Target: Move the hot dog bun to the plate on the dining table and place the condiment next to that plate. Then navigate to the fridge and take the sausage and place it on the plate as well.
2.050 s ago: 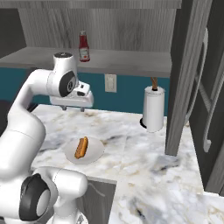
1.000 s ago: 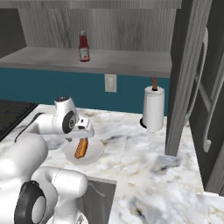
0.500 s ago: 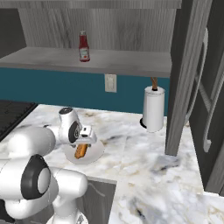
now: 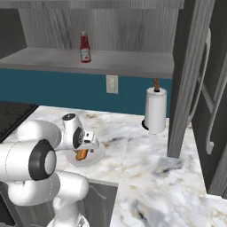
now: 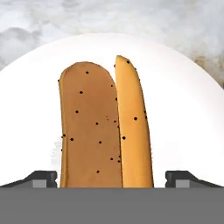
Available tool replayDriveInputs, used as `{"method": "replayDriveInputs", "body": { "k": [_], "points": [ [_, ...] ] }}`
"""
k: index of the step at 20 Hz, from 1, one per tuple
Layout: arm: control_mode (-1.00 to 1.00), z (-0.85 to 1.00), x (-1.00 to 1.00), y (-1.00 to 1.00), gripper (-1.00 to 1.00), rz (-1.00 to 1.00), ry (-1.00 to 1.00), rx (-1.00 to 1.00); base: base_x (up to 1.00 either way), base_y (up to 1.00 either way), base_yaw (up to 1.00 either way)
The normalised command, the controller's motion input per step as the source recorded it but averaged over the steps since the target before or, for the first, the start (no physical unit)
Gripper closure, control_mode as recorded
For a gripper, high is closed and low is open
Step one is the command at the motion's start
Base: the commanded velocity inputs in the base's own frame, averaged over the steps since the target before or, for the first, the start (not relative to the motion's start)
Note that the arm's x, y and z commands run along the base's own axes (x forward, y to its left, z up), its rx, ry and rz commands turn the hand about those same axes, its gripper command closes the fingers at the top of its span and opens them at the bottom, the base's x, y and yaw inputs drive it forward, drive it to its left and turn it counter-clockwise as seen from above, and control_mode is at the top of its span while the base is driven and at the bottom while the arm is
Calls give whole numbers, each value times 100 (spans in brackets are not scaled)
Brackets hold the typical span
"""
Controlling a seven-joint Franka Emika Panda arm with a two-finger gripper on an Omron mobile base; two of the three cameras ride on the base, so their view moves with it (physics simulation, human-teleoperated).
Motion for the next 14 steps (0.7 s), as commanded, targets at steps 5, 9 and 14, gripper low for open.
{"method": "replayDriveInputs", "body": {
  "k": [5,9,14],
  "points": [
    [-100,7,-10,0,100,0,-2,2,0,0,0],
    [-100,74,-33,0,100,0,-11,10,0,0,0],
    [-100,100,-42,0,100,0,-16,10,0,0,0]
  ]
}}
